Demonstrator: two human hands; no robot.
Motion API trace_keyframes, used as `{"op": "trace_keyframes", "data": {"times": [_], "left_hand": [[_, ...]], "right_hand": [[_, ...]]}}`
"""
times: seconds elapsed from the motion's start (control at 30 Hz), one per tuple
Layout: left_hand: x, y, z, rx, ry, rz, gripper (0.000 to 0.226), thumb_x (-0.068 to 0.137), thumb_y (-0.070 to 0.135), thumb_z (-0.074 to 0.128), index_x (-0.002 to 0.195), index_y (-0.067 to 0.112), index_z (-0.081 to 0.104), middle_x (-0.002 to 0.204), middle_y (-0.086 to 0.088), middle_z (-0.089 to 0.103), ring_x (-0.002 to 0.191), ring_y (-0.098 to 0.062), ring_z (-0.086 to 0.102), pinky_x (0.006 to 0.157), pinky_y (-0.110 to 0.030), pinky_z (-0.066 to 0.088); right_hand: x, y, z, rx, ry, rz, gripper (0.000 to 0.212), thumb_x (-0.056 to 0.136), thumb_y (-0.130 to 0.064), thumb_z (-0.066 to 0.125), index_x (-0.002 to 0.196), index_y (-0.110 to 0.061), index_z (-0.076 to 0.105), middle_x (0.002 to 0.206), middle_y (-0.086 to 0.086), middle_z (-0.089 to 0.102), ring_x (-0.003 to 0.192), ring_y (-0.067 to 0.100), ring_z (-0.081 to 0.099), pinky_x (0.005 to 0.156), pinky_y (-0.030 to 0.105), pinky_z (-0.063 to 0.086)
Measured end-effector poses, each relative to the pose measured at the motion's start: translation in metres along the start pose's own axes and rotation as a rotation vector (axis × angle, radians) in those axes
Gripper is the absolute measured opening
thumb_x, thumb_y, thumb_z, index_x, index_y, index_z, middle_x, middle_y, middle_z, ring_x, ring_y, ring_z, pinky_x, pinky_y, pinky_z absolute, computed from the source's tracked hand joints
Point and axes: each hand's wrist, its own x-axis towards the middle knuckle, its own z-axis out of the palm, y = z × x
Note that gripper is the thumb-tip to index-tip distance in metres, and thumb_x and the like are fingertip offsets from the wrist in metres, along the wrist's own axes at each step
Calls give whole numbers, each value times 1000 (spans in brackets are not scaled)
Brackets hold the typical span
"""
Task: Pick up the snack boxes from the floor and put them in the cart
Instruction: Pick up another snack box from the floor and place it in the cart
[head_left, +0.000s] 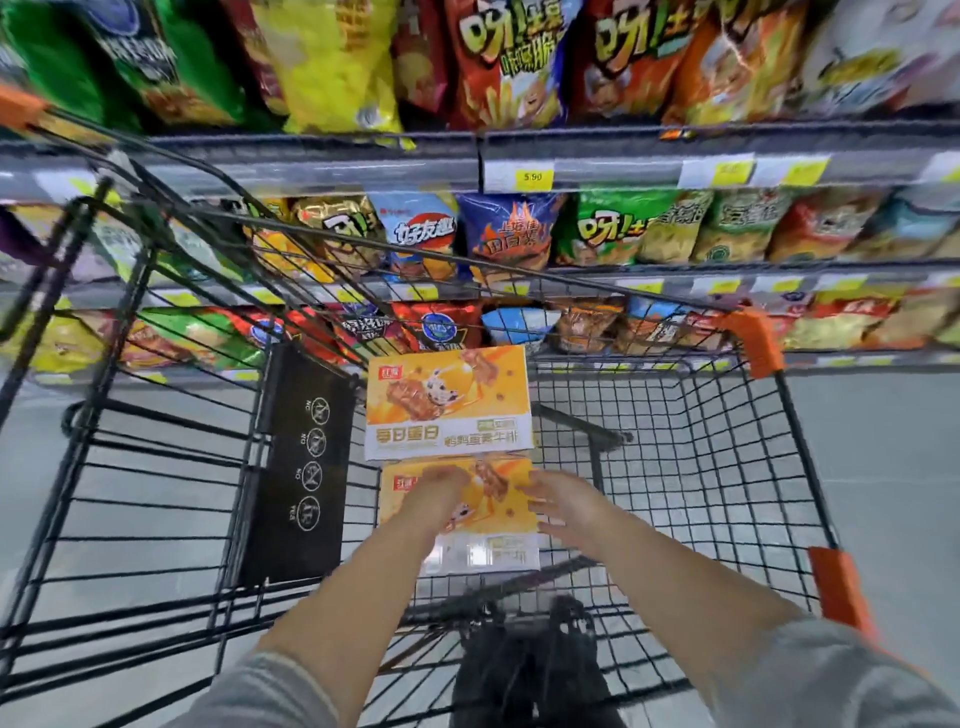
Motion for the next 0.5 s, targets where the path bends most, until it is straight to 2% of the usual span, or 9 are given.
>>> {"op": "trace_keyframes", "data": {"times": [0.07, 0.1, 0.17, 0.27, 0.33, 0.4, 0.43, 0.47, 0.5], "left_hand": [[-17, 24, 11, 12, -40, 73, 10, 92, 27, 53, 98, 22, 59, 106, -3, 56, 108, -25, 56, 98, -40, 43], [-28, 36, 17, 16, -72, 116, 7, 91, 25, 52, 87, 23, 57, 97, -4, 54, 98, -23, 56, 89, -37, 42], [-45, 63, 35, 52, -95, 210, 19, 91, 20, 50, 72, 24, 50, 83, -4, 50, 80, -20, 51, 71, -31, 38], [-71, 97, 68, 94, -121, 322, 18, 94, 22, 50, 76, 23, 53, 92, -2, 59, 91, -20, 57, 75, -32, 44], [-95, 117, 98, 142, -124, 399, 18, 90, 26, 52, 73, 24, 54, 91, -4, 58, 88, -22, 57, 74, -33, 42], [-113, 133, 130, 210, -148, 446, 15, 91, 29, 51, 79, 24, 58, 88, -3, 55, 80, -11, 40, 74, -34, 36], [-127, 141, 151, 235, -161, 474, 14, 94, 30, 49, 89, 22, 59, 92, -2, 55, 121, -25, 37, 78, -33, 38], [-138, 146, 169, 247, -168, 485, 16, 97, 30, 46, 100, 21, 58, 99, -1, 56, 95, -25, 63, 83, -34, 42], [-150, 149, 191, 251, -177, 500, 17, 98, 31, 45, 106, 21, 57, 105, -1, 57, 99, -21, 62, 88, -34, 44]], "right_hand": [[-15, -8, -21, 33, 44, -45, 29, 94, -25, 56, 119, -11, 57, 110, 8, 65, 97, 22, 58, 73, 31, 46], [-22, -13, -31, 47, 72, -71, 31, 94, -24, 57, 120, -8, 57, 104, 8, 66, 92, 22, 58, 69, 29, 46], [-39, -23, -58, 60, 128, -134, 28, 94, -22, 56, 118, -8, 58, 100, 7, 67, 88, 21, 58, 72, 29, 47], [-67, -38, -99, 128, 168, -215, 13, 96, -21, 53, 105, -12, 57, 93, 4, 65, 81, 17, 58, 70, 27, 44], [-88, -44, -131, 195, 180, -276, 13, 96, -20, 54, 108, -14, 55, 93, 4, 65, 83, 16, 60, 67, 25, 45], [-104, -47, -160, 220, 182, -326, 16, 96, -20, 53, 111, -14, 55, 89, 4, 63, 81, 16, 60, 65, 24, 43], [-116, -47, -180, 239, 188, -351, 16, 97, -21, 51, 111, -14, 54, 84, 3, 60, 75, 15, 57, 63, 23, 40], [-127, -47, -195, 253, 185, -372, 15, 98, -22, 50, 111, -14, 53, 82, 3, 57, 72, 13, 53, 63, 23, 37], [-137, -47, -215, 249, 197, -387, 17, 98, -25, 50, 111, -14, 52, 83, 1, 58, 73, 13, 53, 65, 24, 39]]}}
